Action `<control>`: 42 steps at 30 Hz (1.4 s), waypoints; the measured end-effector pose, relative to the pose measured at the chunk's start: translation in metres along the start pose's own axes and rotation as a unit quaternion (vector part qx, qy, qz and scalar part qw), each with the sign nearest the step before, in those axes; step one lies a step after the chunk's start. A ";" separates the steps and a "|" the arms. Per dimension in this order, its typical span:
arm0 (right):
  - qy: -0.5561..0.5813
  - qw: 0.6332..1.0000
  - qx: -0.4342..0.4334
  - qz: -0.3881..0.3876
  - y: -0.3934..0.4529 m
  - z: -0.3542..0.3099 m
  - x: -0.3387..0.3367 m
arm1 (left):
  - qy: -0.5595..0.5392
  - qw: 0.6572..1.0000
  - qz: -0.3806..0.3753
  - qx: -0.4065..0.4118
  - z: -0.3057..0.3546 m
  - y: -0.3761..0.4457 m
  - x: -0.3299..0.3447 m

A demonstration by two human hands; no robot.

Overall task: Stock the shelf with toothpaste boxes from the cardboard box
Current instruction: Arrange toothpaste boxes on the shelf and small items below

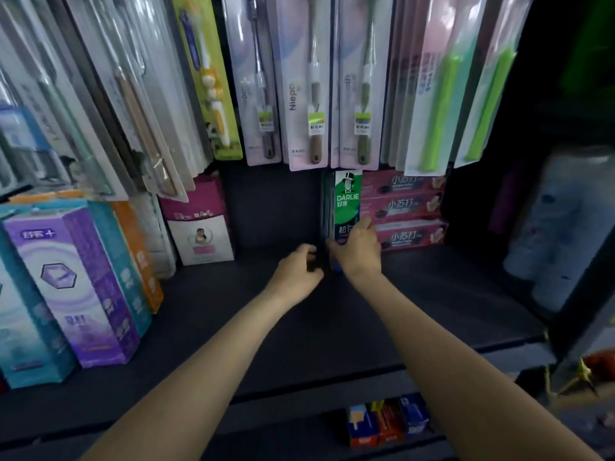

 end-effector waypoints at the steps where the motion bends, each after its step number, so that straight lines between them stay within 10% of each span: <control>1: 0.003 1.000 0.002 -0.001 0.003 0.001 0.002 | 0.004 1.000 0.000 -0.005 -0.005 0.001 -0.001; 23: 0.083 0.993 0.080 -0.020 -0.020 0.014 -0.009 | 0.006 0.999 0.039 0.001 -0.021 -0.043 -0.006; 28: 0.082 0.997 -0.005 -0.007 -0.081 0.003 -0.047 | 0.019 0.967 0.172 0.185 0.011 -0.123 -0.004; 35: 0.010 0.976 -0.159 -0.146 -0.264 0.078 -0.037 | 0.041 0.975 -0.086 0.201 -0.065 -0.272 0.137; 42: -0.173 0.890 0.105 -0.409 -0.366 0.279 0.045 | 0.079 0.969 -0.235 0.014 -0.169 -0.315 0.256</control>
Point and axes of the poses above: each hand's wrist, its own y-axis towards the middle knuckle, its own x-axis out of the palm, z = x × y, the point moved 5 cm from there along y, towards the middle knuckle, and after that the axes turned 8 degrees about y, right-handed, at the moved point
